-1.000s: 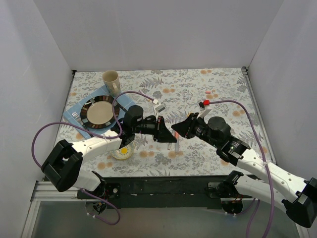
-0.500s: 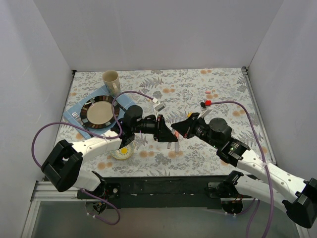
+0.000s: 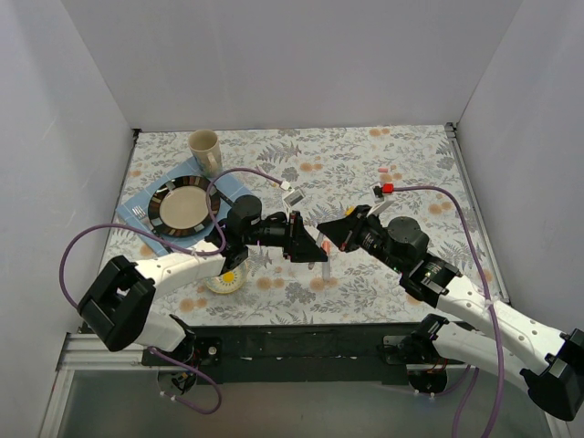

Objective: Insert the pens into the pen caps

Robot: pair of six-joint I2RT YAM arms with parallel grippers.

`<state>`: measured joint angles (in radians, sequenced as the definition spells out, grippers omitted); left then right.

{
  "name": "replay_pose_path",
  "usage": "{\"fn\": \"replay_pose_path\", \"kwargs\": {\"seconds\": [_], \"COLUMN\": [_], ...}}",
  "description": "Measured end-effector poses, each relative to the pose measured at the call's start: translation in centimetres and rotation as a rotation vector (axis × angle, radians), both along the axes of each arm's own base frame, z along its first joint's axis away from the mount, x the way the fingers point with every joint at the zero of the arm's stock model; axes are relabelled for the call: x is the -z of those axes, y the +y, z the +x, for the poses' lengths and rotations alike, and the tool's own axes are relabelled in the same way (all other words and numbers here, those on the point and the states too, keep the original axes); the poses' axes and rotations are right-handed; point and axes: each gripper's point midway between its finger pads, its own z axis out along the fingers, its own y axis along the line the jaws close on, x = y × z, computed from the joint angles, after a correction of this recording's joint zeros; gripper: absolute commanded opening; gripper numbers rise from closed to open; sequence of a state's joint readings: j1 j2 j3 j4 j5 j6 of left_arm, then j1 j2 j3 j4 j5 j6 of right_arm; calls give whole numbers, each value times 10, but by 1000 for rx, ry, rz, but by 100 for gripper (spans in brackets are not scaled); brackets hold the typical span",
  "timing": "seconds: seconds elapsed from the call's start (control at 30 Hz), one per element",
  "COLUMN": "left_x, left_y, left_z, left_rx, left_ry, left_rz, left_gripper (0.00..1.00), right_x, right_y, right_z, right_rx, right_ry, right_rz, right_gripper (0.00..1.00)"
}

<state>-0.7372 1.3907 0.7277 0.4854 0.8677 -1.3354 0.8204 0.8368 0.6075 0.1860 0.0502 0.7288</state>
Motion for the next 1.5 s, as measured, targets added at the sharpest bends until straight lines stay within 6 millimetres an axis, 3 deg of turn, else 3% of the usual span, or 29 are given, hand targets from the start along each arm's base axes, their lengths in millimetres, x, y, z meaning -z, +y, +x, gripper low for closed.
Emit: {"fn": "replay_pose_path", "kwargs": {"seconds": [0.1, 0.17, 0.2, 0.23, 0.33, 0.43, 0.57, 0.67, 0.73, 0.83, 0.93, 1.03, 1.13, 1.27, 1.4, 1.5], "left_x": [1, 1, 0, 0, 4, 15, 22, 13, 6, -1, -8, -11, -14, -22, -22, -21], "left_y": [0, 0, 0, 0, 0, 3, 16, 31, 41, 55, 68, 79, 89, 96, 98, 98], "left_z": [-1, -1, -1, -1, 1, 11, 40, 64, 77, 83, 83, 83, 85, 86, 87, 87], "left_rx": [4, 10, 9, 8, -7, -75, -224, -333, -395, -458, -510, -549, -591, -625, -630, -628], "left_ry": [1, -3, -10, -10, -1, 16, 12, -30, -85, -158, -220, -257, -294, -330, -344, -346], "left_rz": [2, -2, -4, -4, 14, 79, 189, 245, 274, 305, 311, 327, 338, 335, 341, 344], "left_gripper": [1, 0, 0, 0, 0, 0, 0, 0, 0, 0, 0, 0, 0, 0, 0, 0], "right_x": [-1, -3, -3, -3, -1, -4, -32, -49, -51, -24, 33, 91, 136, 166, 178, 186], "right_y": [0, 0, 0, 0, 0, -2, -18, -47, -78, -121, -151, -175, -193, -210, -215, -215], "right_z": [1, 1, 1, 1, 2, 11, 46, 80, 112, 167, 216, 253, 285, 317, 344, 352], "right_rx": [3, 4, 3, 2, 4, 35, 177, 307, 417, 562, 631, 646, 647, 640, 630, 609], "right_ry": [-1, -4, -5, -4, -1, -23, -103, -153, -158, -113, 4, 139, 244, 308, 314, 324], "right_rz": [3, 4, 5, 5, -3, -62, -160, -208, -256, -374, -516, -624, -688, -730, -745, -750], "right_gripper": [1, 1, 7, 33, 67, 73, 74, 74, 73, 72, 70, 66, 66, 66, 67, 66]}}
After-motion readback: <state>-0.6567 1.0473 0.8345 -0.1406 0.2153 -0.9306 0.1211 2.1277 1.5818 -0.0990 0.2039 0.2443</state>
